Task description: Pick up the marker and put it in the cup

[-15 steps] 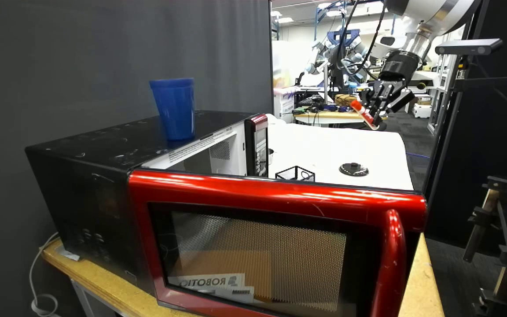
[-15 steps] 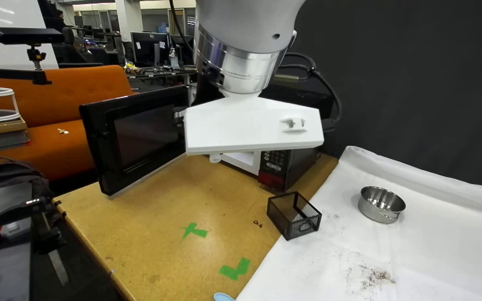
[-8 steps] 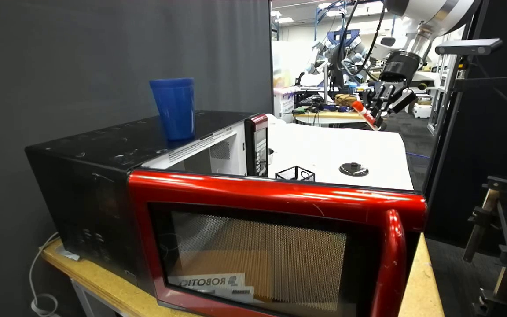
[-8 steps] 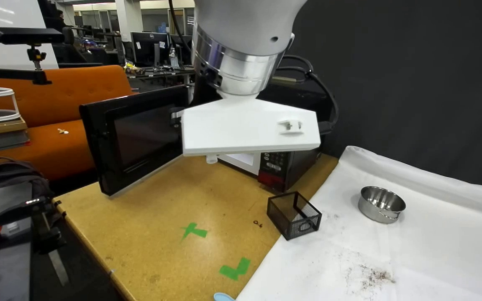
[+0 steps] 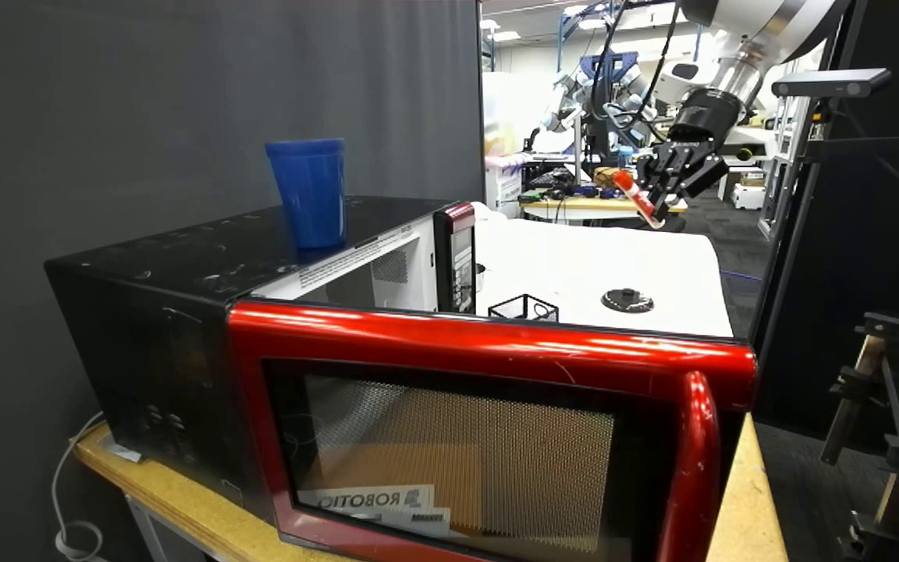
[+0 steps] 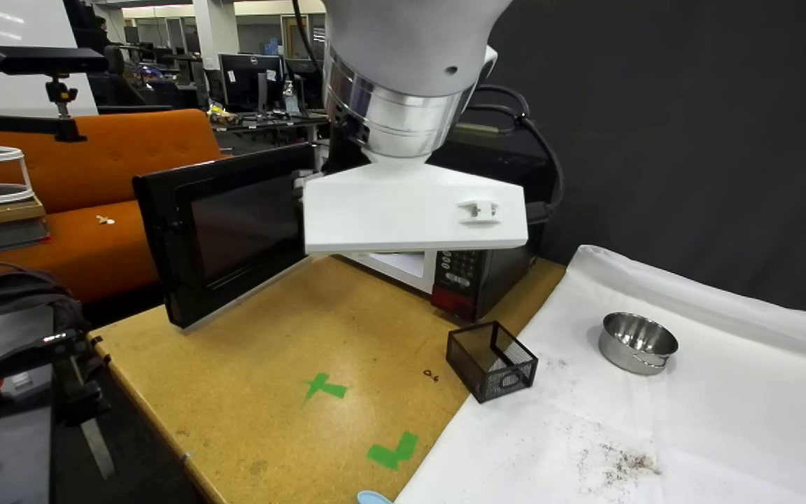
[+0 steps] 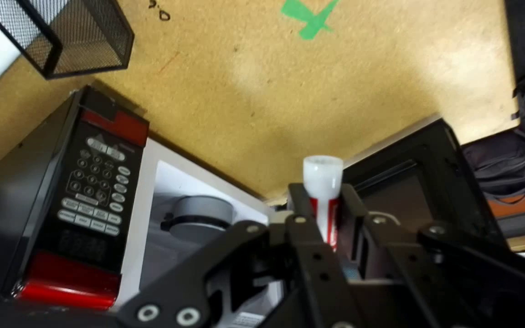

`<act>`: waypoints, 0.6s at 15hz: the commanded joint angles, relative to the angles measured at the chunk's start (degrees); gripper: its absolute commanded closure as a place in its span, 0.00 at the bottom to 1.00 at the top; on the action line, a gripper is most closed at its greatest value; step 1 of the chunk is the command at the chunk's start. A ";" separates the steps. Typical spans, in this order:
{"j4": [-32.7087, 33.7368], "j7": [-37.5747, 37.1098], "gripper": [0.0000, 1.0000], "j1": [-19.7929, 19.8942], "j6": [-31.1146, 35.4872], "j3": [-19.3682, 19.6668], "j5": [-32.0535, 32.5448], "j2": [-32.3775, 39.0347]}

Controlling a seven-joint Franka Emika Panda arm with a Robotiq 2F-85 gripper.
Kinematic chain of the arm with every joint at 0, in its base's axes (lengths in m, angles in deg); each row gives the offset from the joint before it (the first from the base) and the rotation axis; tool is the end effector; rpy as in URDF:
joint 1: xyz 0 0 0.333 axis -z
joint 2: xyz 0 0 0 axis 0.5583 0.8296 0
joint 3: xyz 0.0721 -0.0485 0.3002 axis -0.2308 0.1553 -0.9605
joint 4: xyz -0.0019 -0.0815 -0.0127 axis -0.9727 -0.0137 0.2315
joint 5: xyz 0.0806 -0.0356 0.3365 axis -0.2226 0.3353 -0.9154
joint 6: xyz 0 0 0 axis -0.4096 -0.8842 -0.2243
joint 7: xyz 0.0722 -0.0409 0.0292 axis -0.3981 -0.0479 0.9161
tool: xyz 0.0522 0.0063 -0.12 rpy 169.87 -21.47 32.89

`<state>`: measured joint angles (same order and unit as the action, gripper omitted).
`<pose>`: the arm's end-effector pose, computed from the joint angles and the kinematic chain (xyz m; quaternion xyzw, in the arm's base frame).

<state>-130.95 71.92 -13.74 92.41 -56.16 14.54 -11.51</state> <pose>0.4145 -0.1214 0.2631 -0.7921 -0.5218 -0.2607 0.1797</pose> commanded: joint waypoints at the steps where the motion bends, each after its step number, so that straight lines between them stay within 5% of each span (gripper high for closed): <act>1: 0.92 5.24 0.95 -3.43 -4.14 3.57 -12.56 -0.99; 9: 0.64 12.15 0.95 -8.75 -10.91 5.09 -28.62 -4.07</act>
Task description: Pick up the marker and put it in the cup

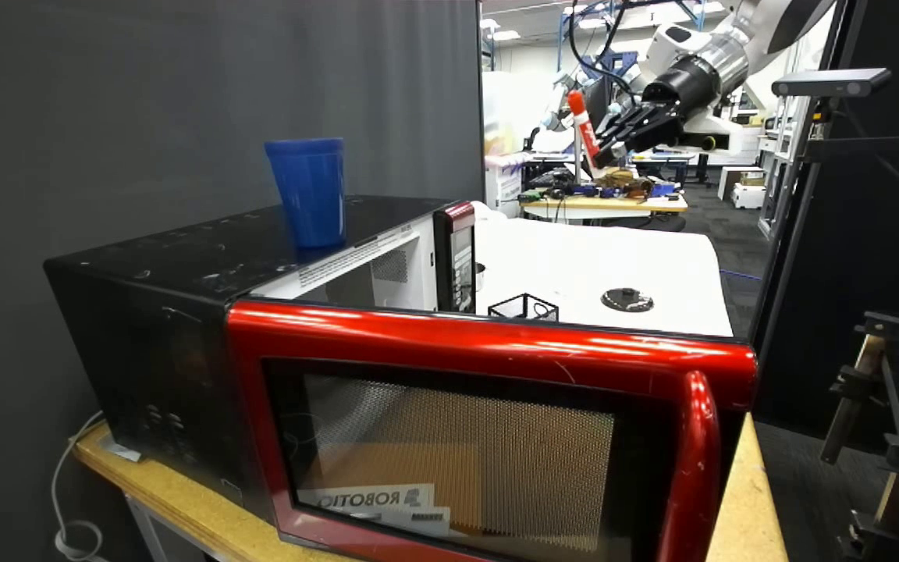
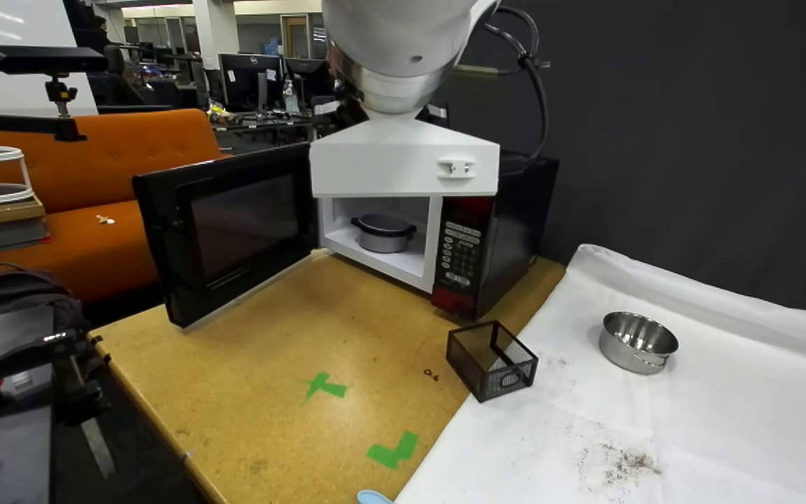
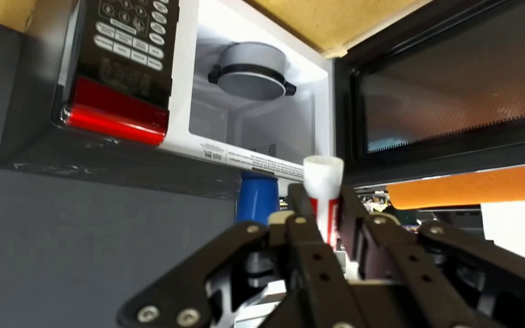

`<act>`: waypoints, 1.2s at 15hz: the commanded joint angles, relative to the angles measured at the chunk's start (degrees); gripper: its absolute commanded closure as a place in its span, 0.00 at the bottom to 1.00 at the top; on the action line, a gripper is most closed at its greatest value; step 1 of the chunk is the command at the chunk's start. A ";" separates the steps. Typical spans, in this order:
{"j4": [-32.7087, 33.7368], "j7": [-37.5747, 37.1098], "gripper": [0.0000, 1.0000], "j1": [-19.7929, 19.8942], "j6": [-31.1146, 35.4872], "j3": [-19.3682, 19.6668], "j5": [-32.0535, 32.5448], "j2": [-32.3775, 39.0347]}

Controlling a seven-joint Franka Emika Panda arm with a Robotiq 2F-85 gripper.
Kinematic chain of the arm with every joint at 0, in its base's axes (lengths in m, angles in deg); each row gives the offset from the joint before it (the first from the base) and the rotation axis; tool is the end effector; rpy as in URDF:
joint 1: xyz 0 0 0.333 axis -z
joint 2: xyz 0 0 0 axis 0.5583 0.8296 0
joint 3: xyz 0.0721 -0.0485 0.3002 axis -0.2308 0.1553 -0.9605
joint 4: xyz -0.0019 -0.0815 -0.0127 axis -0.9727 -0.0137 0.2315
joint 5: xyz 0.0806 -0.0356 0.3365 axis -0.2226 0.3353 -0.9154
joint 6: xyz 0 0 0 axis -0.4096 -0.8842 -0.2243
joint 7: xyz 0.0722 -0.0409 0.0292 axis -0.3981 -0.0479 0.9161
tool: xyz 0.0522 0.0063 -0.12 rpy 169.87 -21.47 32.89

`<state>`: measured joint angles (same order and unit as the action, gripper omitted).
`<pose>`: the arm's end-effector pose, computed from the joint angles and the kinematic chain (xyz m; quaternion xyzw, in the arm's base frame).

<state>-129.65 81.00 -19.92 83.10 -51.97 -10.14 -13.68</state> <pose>0.4409 -0.0826 0.2997 -0.7532 -0.4463 -0.4305 0.2193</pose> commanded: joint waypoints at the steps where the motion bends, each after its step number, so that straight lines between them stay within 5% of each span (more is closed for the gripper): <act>1: -0.45 3.32 0.95 -3.75 -1.47 0.39 -5.15 -2.40; 10: 7.64 1.78 0.95 -12.71 -0.08 -4.12 -15.46 -0.31; 18: 20.62 -1.63 0.95 -16.82 4.40 -5.94 -24.48 11.29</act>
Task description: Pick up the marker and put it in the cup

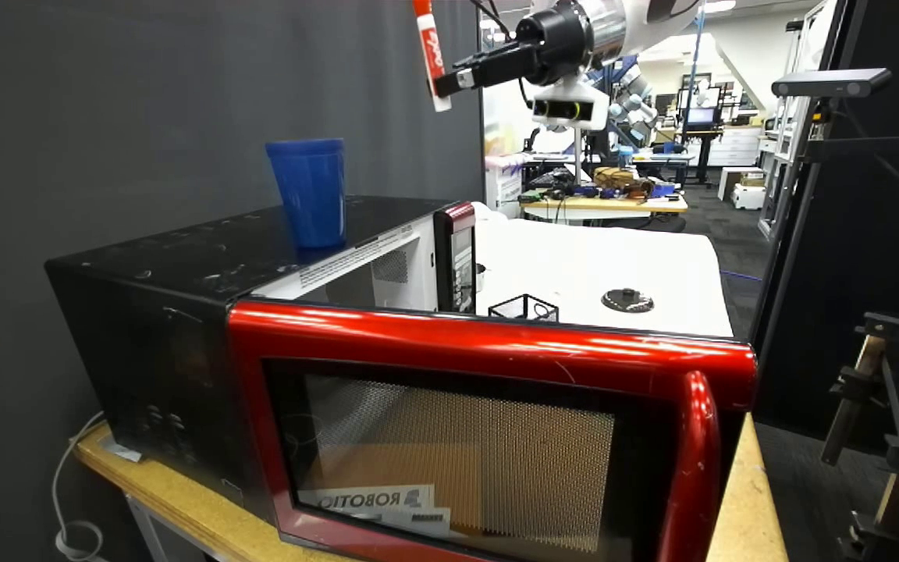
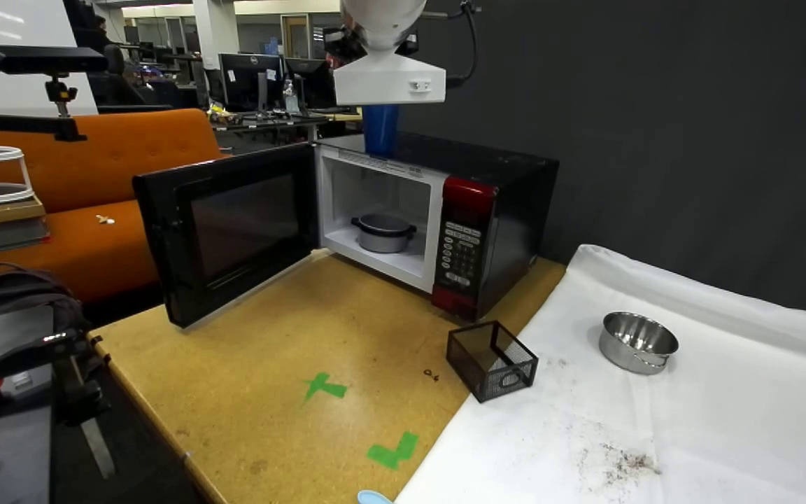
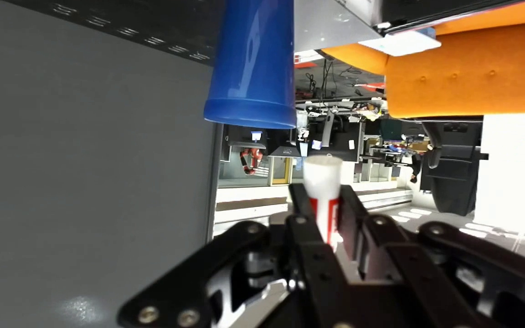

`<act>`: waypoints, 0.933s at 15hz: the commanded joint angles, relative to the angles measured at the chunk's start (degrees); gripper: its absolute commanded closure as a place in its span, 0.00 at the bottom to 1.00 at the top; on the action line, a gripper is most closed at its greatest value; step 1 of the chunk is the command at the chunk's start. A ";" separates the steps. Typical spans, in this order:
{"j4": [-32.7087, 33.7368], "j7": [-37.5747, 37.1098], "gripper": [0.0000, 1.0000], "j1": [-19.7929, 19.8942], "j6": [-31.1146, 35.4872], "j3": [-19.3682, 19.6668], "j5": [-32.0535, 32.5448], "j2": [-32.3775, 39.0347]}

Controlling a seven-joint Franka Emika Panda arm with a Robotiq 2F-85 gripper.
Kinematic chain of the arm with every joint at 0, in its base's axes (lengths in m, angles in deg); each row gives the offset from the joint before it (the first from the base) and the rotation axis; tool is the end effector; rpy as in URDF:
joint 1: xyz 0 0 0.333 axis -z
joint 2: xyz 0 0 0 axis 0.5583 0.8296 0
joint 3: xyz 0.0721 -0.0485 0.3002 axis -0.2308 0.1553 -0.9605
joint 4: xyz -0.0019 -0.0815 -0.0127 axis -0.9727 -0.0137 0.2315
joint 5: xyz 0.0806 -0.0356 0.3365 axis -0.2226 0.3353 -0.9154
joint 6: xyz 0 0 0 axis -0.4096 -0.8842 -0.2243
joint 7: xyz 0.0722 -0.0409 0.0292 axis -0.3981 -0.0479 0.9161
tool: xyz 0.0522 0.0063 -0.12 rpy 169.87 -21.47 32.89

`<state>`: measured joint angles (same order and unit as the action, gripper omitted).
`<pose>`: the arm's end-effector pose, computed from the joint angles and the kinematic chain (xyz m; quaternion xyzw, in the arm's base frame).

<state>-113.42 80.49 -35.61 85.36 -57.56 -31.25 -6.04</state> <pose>0.5451 0.0826 0.3543 -0.6738 -0.4406 -0.5284 0.2694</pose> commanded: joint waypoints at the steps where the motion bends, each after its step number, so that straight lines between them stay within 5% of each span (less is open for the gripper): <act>1: 6.09 -1.15 0.95 -1.60 2.48 -0.44 -4.59 5.41; 14: 13.35 -2.63 0.95 -5.21 1.58 -1.17 -5.64 9.48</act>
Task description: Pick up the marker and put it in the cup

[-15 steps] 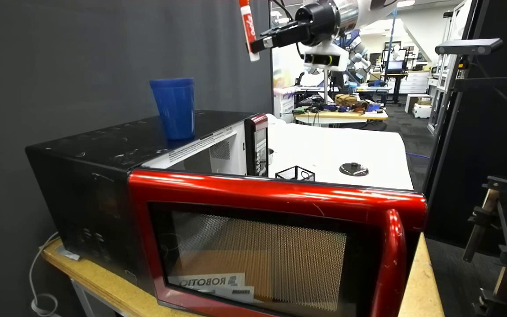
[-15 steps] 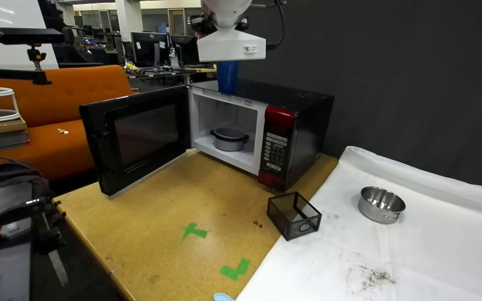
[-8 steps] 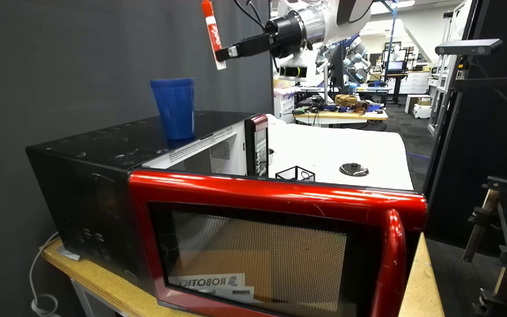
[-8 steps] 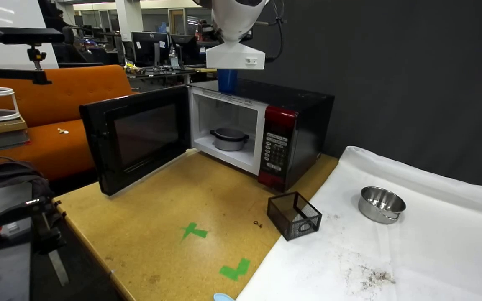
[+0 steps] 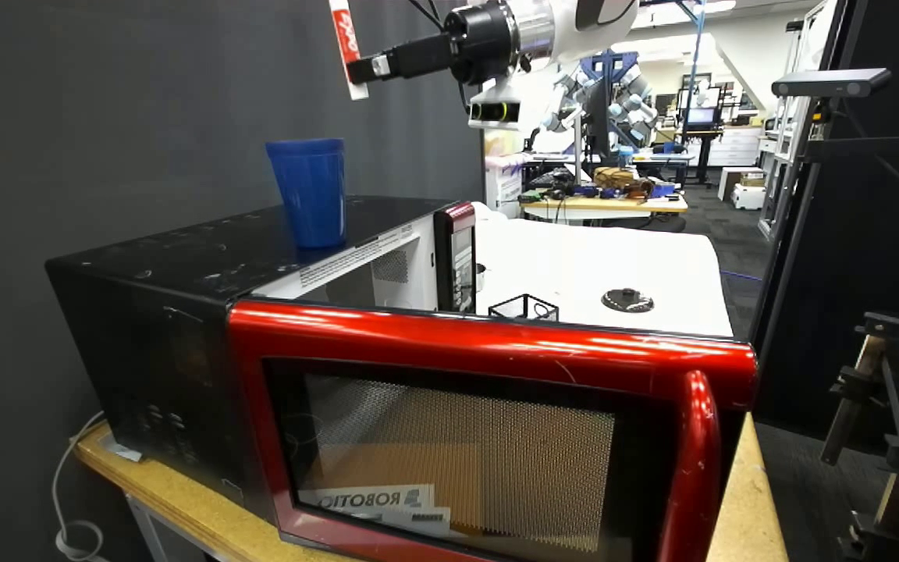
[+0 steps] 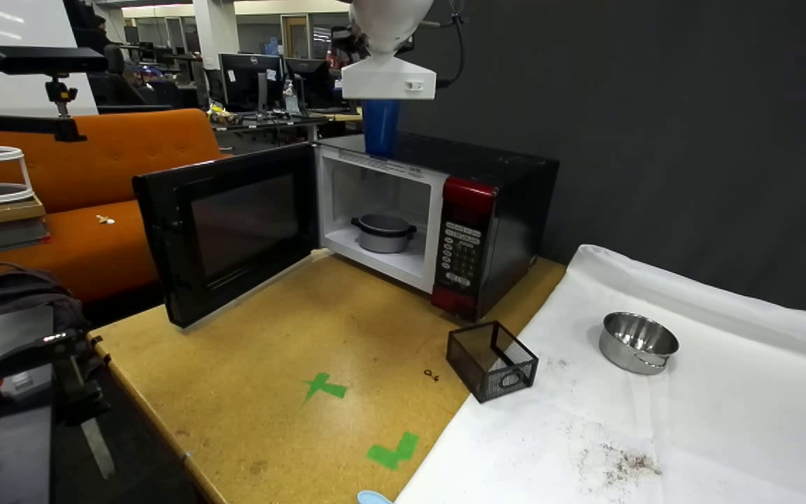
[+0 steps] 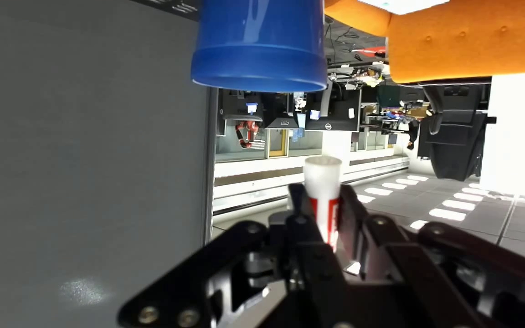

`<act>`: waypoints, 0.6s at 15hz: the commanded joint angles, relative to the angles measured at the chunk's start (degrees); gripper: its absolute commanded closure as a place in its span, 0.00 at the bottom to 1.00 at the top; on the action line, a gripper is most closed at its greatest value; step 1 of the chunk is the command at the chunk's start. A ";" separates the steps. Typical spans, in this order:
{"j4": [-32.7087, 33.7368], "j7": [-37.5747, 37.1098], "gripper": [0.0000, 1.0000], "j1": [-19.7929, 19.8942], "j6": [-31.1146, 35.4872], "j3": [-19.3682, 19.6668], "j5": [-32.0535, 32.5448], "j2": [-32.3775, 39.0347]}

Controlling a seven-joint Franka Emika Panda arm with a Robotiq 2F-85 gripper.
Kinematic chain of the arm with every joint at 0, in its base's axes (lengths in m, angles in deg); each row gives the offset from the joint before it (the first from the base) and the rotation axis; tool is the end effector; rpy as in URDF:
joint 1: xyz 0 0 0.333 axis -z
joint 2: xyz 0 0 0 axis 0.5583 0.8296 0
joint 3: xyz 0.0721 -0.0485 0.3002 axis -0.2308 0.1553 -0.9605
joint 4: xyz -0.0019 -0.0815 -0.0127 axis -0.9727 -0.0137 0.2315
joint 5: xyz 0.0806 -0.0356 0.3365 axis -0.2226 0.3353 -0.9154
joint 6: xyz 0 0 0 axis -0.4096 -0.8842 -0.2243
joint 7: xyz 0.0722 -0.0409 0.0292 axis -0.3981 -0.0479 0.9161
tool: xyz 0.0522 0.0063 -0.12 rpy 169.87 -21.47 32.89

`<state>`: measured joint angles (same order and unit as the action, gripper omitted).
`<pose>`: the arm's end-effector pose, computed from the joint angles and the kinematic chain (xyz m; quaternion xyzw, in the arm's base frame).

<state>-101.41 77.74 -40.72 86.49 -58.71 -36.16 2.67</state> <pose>0.5942 0.1461 0.3574 -0.6550 -0.4254 -0.5460 0.3032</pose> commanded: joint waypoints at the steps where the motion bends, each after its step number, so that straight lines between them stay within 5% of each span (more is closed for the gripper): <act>1: 1.36 -0.06 0.95 -0.07 0.26 -0.04 -0.68 0.78; 8: 0.20 -0.33 0.95 0.02 -0.05 0.05 0.89 0.04; 9: 0.18 -0.33 0.81 0.02 -0.05 0.05 0.99 0.04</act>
<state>-101.25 77.54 -40.73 86.47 -58.68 -35.30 2.74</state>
